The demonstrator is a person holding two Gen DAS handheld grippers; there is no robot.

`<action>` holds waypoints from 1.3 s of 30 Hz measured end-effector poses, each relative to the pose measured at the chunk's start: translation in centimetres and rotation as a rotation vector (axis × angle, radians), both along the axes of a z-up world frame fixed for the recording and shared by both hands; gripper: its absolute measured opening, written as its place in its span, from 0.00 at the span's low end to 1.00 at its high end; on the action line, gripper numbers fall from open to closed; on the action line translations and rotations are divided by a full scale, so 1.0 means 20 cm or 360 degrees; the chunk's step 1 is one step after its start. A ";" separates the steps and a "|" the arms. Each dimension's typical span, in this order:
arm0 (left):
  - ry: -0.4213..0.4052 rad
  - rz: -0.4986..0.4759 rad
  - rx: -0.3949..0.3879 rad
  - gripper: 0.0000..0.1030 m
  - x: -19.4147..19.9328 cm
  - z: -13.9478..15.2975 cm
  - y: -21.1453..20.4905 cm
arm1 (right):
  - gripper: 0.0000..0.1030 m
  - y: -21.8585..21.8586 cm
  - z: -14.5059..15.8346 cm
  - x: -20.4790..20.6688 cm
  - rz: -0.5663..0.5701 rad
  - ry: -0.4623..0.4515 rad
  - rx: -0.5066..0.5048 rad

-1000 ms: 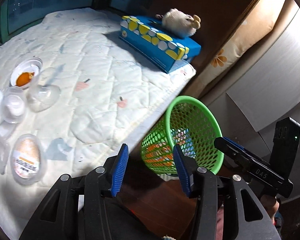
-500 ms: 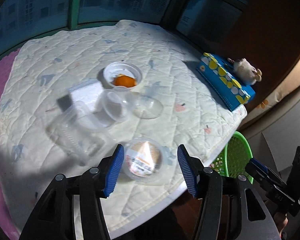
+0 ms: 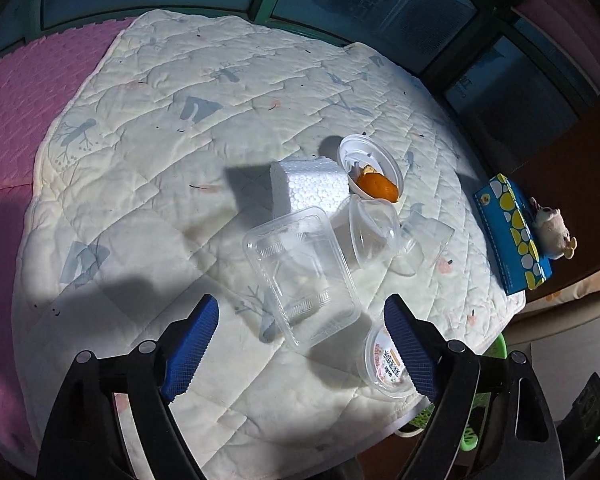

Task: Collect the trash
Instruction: 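Return both tools to the remaining containers on the mattress, then grasp the round labeled cup lid with the right gripper while the left approaches the clear tray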

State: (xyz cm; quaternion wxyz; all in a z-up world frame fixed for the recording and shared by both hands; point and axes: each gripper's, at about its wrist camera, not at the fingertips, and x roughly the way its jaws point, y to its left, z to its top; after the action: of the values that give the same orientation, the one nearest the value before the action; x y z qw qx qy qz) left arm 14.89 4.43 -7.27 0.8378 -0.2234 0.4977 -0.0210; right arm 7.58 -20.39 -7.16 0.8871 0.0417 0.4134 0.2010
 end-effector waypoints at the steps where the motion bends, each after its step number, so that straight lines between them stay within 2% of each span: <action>1: 0.0008 0.0011 -0.0007 0.81 0.01 0.00 0.01 | 0.79 0.03 -0.01 0.01 0.0027 0.0002 -0.0004; 8: 0.0057 0.0084 -0.0071 0.82 0.05 -0.05 0.07 | 0.79 0.24 -0.10 0.07 0.0146 0.0001 -0.0116; 14: 0.0090 0.0128 -0.0200 0.83 0.09 -0.09 0.10 | 0.79 0.33 -0.16 0.12 0.0184 0.0028 -0.0142; 18: 0.0085 0.0137 -0.0232 0.84 0.11 -0.09 0.07 | 0.79 0.37 -0.19 0.15 0.0187 0.0011 -0.0191; 28: 0.0139 0.0163 -0.0240 0.85 0.17 -0.14 0.03 | 0.74 0.38 -0.23 0.19 0.0163 0.0045 -0.0160; 33: 0.0153 0.0181 -0.0248 0.85 0.18 -0.16 0.02 | 0.65 0.39 -0.23 0.20 0.0166 0.0049 -0.0133; 39: 0.0156 0.0181 -0.0207 0.85 0.18 -0.17 -0.01 | 0.64 0.38 -0.21 0.19 0.0146 0.0039 -0.0110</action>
State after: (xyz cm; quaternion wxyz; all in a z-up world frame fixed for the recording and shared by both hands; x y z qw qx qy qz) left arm 18.58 4.23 -10.57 0.7961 -0.3059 0.5221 0.0051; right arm 11.42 -12.82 -11.46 0.8728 -0.0054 0.4323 0.2265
